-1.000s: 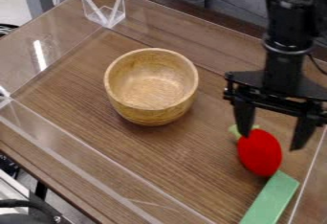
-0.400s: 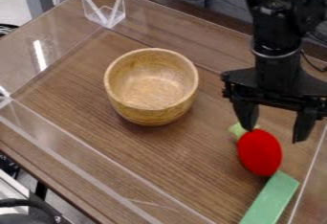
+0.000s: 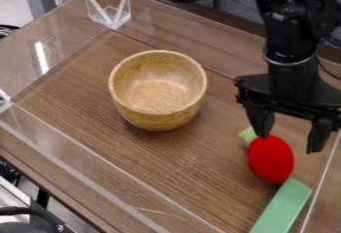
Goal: Move the red fruit to the left
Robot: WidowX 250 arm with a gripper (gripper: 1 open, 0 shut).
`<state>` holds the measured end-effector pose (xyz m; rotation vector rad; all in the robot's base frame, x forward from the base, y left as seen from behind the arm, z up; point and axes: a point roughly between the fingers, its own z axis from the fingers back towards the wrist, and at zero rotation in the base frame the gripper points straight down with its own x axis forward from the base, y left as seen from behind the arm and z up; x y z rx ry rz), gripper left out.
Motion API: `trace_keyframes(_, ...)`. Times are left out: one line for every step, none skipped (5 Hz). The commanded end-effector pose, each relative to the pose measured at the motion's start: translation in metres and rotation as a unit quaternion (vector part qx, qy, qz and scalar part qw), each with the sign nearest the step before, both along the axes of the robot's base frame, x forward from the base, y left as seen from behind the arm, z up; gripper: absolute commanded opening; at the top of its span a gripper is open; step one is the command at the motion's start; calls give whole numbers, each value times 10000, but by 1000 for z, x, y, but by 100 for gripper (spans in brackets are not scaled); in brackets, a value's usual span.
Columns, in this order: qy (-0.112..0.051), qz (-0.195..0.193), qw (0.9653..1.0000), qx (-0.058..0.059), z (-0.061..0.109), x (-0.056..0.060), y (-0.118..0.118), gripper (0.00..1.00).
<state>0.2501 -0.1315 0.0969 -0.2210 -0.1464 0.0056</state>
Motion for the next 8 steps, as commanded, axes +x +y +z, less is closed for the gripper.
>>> trace_keyframes(-262,646,9975,-99,5,-6,-12,100)
trace_keyframes(-388,1227,9916,-135,11,-10,-19,100)
trace_keyframes(-404,753,9962,-171,28,-14,-13,100)
trace_keyframes(-454,366,9980,-230,41,-14,-5,100)
trace_keyframes(-517,564,9968,-244,39,-7,2,100)
trace_keyframes(-417,683,9966,-183,35,-8,3,100)
trace_keyframes(-308,672,9972,-149,29,-6,9,100)
trace_keyframes(-258,679,9972,-174,24,-2,14,100)
